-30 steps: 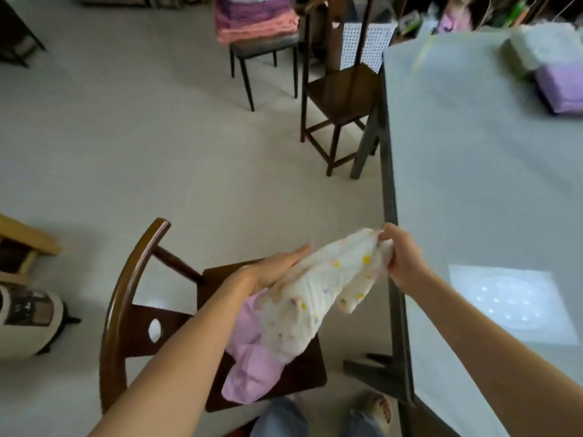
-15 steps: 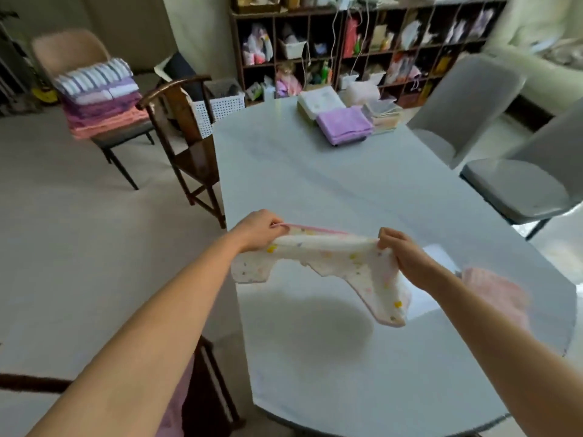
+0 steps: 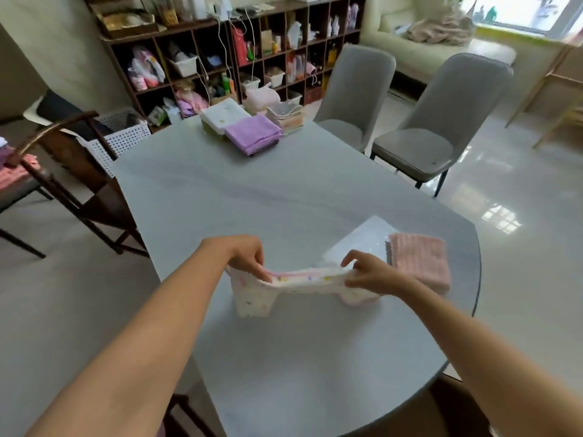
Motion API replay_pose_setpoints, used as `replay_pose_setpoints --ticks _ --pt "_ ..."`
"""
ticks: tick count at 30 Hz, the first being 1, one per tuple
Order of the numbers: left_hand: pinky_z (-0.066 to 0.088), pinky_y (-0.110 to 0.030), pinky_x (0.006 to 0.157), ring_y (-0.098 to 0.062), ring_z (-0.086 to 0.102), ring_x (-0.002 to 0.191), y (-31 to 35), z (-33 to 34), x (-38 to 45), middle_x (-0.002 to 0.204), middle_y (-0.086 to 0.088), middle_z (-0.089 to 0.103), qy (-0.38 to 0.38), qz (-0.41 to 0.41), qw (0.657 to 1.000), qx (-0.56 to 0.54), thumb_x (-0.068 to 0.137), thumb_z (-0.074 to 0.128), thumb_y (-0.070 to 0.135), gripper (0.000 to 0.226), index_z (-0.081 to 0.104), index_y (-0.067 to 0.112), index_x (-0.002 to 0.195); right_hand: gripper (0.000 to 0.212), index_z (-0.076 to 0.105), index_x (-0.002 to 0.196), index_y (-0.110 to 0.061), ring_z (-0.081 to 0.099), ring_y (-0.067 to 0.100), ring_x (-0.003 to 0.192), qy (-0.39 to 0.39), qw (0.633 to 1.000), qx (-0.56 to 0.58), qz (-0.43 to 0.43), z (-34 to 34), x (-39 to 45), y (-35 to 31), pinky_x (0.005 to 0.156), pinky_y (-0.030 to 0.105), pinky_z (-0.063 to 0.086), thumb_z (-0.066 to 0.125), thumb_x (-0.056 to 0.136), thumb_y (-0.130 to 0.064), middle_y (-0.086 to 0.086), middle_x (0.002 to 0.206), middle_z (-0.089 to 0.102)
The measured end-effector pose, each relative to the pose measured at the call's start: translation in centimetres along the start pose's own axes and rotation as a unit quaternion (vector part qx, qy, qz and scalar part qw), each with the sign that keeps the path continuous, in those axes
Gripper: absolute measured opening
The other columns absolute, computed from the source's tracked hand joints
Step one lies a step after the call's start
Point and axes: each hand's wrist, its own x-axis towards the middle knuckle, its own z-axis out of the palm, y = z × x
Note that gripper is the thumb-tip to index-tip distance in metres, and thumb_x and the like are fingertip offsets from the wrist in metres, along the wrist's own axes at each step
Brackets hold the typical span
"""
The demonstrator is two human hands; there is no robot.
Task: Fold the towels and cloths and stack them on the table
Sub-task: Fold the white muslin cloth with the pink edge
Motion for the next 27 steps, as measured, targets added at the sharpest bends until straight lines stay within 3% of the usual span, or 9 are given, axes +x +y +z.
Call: replay_pose_setpoints --ticks 3,5,7,11,15,18,21,24,27 --pt "0.030 -0.028 0.055 -0.014 0.043 0.056 2.3 1.9 0.6 0.056 0.009 0.048 -0.081 0.002 0.997 0.020 0.063 0.068 0.073 0.053 0.058 0.021 0.057 0.013 0.067 0.087 -0.019 0.054 0.017 0.077 -0.071 0.982 -0.162 0.065 1.6 -1.3 0.8 0.060 0.024 0.040 0.069 0.075 -0.020 0.000 0.082 0.057" --pt "0.040 -0.027 0.062 -0.016 0.055 0.068 3.1 3.4 0.9 0.074 0.006 0.062 -0.109 0.008 0.992 0.065 0.072 0.070 0.062 0.043 0.069 0.020 0.078 0.011 0.059 0.069 -0.019 0.054 0.019 0.075 -0.075 0.968 -0.213 0.110 2.0 -1.7 1.0 0.058 0.024 0.039 0.065 0.078 -0.021 0.001 0.080 0.059" --pt "0.047 -0.029 0.074 -0.023 0.065 0.089 2.7 4.5 1.2 0.099 -0.002 0.069 -0.108 -0.026 0.982 0.154 0.083 0.068 0.041 0.034 0.069 0.012 0.101 0.007 0.063 0.082 -0.015 0.060 0.023 0.080 -0.026 0.950 -0.273 0.151 2.1 -2.1 1.2 0.065 0.025 0.044 0.057 0.085 -0.018 0.005 0.091 0.067" --pt "0.050 -0.031 0.082 -0.025 0.063 0.111 1.4 3.9 1.7 0.119 -0.004 0.066 0.095 -0.100 0.958 0.251 0.090 0.052 0.005 0.030 0.065 0.013 0.116 0.025 0.062 0.102 -0.010 0.063 0.029 0.097 0.162 0.901 -0.358 0.183 2.1 -1.9 0.4 0.066 0.031 0.040 0.040 0.090 -0.004 0.010 0.106 0.067" --pt "0.048 -0.029 0.080 -0.027 0.064 0.109 1.6 -1.7 1.5 0.117 -0.006 0.066 0.283 -0.129 0.931 0.189 0.091 0.043 0.000 0.034 0.064 0.013 0.115 0.022 0.056 0.101 -0.007 0.058 0.034 0.099 0.319 0.904 -0.192 0.209 -1.2 0.0 -1.9 0.067 0.032 0.034 0.037 0.090 -0.002 0.015 0.105 0.061" --pt "0.047 -0.030 0.078 -0.030 0.064 0.105 1.5 -4.8 0.3 0.114 -0.009 0.066 0.362 -0.130 0.903 0.191 0.095 0.035 0.002 0.034 0.059 0.014 0.116 0.015 0.054 0.094 -0.001 0.050 0.036 0.103 0.430 0.887 -0.072 0.153 -3.5 1.0 -3.8 0.071 0.031 0.033 0.039 0.090 0.000 0.019 0.106 0.052" --pt "0.046 -0.030 0.069 -0.030 0.067 0.096 0.7 -6.8 -0.7 0.106 -0.008 0.069 0.412 -0.116 0.877 0.218 0.096 0.038 0.006 0.028 0.057 0.016 0.114 0.010 0.054 0.088 0.000 0.046 0.032 0.103 0.496 0.861 -0.080 0.073 -5.3 1.1 -5.7 0.068 0.031 0.036 0.044 0.087 -0.001 0.018 0.105 0.050" --pt "0.046 -0.029 0.067 -0.028 0.067 0.097 -0.5 -7.4 -1.2 0.105 -0.005 0.069 0.370 -0.070 0.894 0.242 0.088 0.064 0.028 0.026 0.057 0.022 0.112 0.009 0.063 0.081 -0.003 0.054 0.030 0.088 0.468 0.849 -0.243 0.023 -5.7 0.6 -5.0 0.064 0.035 0.043 0.057 0.084 -0.009 0.012 0.093 0.056" --pt "0.046 -0.030 0.074 -0.028 0.063 0.105 -0.9 -4.7 -0.6 0.113 -0.006 0.067 0.295 -0.031 0.913 0.281 0.093 0.056 0.029 0.021 0.061 0.020 0.111 0.011 0.069 0.064 -0.010 0.061 0.028 0.072 0.374 0.841 -0.390 -0.042 -3.3 0.0 -3.1 0.076 0.034 0.035 0.068 0.075 -0.014 0.007 0.076 0.062"
